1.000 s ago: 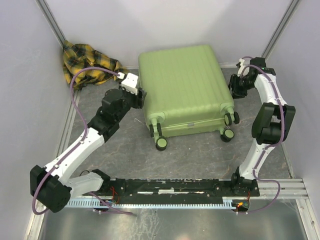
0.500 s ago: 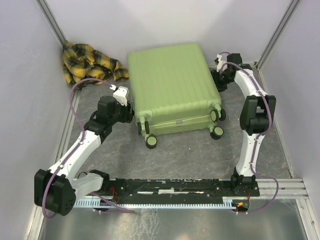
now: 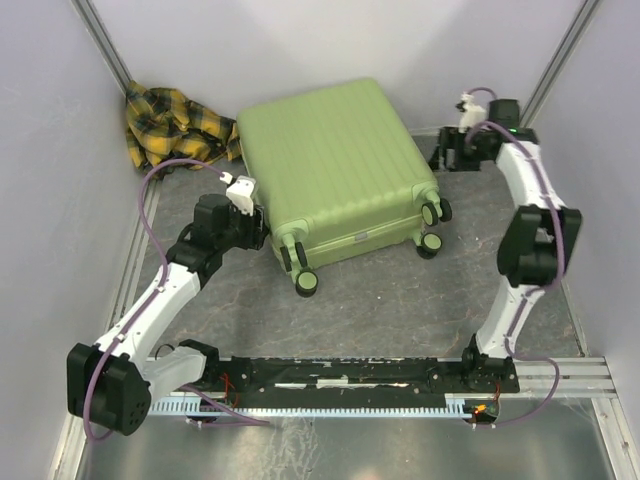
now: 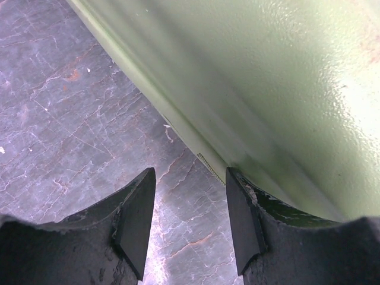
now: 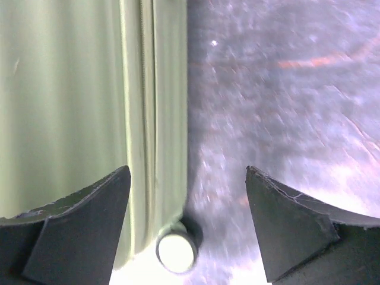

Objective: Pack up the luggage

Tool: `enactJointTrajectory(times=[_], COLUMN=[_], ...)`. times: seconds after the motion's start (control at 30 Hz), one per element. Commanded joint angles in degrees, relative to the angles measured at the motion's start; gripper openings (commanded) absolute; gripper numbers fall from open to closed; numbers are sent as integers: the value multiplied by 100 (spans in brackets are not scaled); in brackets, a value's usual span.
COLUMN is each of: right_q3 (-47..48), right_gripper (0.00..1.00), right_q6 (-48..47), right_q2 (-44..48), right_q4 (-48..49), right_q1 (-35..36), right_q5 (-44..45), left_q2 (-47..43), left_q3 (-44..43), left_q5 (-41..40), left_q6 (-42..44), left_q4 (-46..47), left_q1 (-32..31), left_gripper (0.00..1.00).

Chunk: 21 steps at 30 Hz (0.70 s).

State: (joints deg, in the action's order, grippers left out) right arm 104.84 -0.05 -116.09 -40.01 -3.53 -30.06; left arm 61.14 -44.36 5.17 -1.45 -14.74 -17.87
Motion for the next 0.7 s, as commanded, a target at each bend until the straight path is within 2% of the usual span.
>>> enactJointTrajectory(times=[0.0, 0.13, 0.33, 0.43, 0.53, 0.67], right_q3=[-402, -1616, -3640, -4885, -6086, -7215], right_gripper=[87, 86, 81, 83, 84, 91], right_q6=[-1040, -1929, -2815, -2505, -1765, -1011], right_q2=[1263, 2275, 4012, 5132, 6045, 6478], right_q4=[-955, -1258, -1476, -378, 1218, 3010], right_q1=[-828, -1455, -1615, -1637, -1603, -1412], right_q5=[-863, -1093, -1587, -1537, -1383, -847], left_q2=[155, 68, 9, 25, 99, 186], left_q3=[-59, -150, -325, -295, -282, -241], left_q5=[668, 844, 884, 816, 766, 667], left_q6=[-91, 76, 369, 362, 286, 217], left_q4=[358, 364, 98, 104, 182, 372], left_q1=[-166, -153, -152, -147, -147, -147], left_gripper=[58, 57, 58, 59, 59, 59])
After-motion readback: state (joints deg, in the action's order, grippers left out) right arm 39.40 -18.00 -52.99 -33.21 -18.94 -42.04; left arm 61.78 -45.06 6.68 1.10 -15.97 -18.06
